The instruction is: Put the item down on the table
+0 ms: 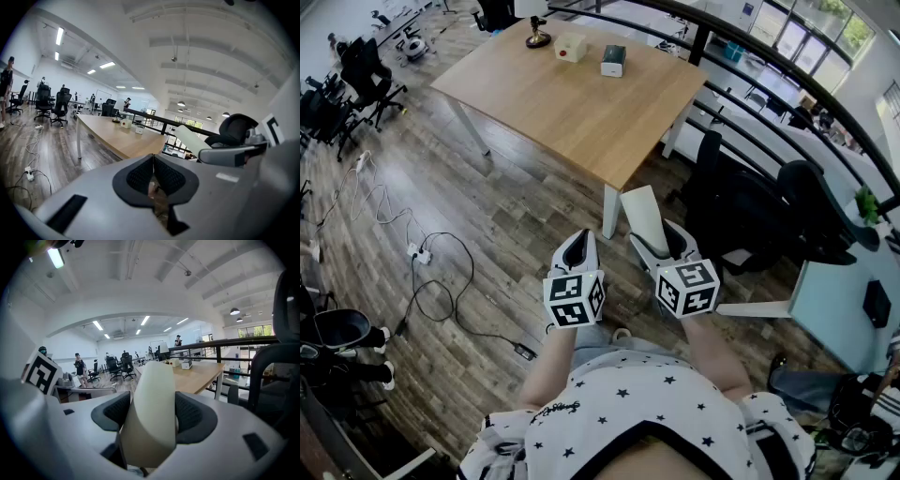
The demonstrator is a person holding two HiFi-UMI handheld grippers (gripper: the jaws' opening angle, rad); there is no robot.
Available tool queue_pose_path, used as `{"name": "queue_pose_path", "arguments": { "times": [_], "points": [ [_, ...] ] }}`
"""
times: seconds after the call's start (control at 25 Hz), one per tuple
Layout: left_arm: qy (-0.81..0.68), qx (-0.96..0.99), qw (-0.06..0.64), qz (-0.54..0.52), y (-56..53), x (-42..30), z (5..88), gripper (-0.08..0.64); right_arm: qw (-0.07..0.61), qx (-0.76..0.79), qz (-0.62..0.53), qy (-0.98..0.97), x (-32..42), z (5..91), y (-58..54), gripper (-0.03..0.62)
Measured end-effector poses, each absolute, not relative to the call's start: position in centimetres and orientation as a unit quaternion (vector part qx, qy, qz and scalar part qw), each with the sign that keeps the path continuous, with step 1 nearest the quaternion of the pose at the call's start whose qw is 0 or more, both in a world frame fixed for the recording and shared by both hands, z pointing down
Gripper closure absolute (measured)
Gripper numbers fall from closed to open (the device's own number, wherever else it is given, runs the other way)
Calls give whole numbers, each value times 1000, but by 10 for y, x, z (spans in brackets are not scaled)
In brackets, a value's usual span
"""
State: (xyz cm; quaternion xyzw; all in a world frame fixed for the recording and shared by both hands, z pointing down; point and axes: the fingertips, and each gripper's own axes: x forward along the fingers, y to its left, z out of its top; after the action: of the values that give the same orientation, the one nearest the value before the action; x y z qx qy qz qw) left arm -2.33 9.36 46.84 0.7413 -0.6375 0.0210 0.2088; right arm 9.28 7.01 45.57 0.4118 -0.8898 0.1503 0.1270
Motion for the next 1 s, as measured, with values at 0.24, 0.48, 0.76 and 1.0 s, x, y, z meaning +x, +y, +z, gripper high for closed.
{"name": "queue_pose_path", "arguments": {
  "times": [0.24,0.48,0.76,1.0],
  "points": [
    [-641,738,206,44,165,-1,476,546,100,410,128,-898,109,443,128,299],
    [-653,732,193,35,197,7,466,546,89,399,132,-903,116,444,159,299],
    [-655,732,187,22,212,17,456,546,85,394,120,-907,124,430,172,298],
    [-657,729,190,16,209,25,458,546,93,391,97,-911,129,428,169,298]
  ]
}}
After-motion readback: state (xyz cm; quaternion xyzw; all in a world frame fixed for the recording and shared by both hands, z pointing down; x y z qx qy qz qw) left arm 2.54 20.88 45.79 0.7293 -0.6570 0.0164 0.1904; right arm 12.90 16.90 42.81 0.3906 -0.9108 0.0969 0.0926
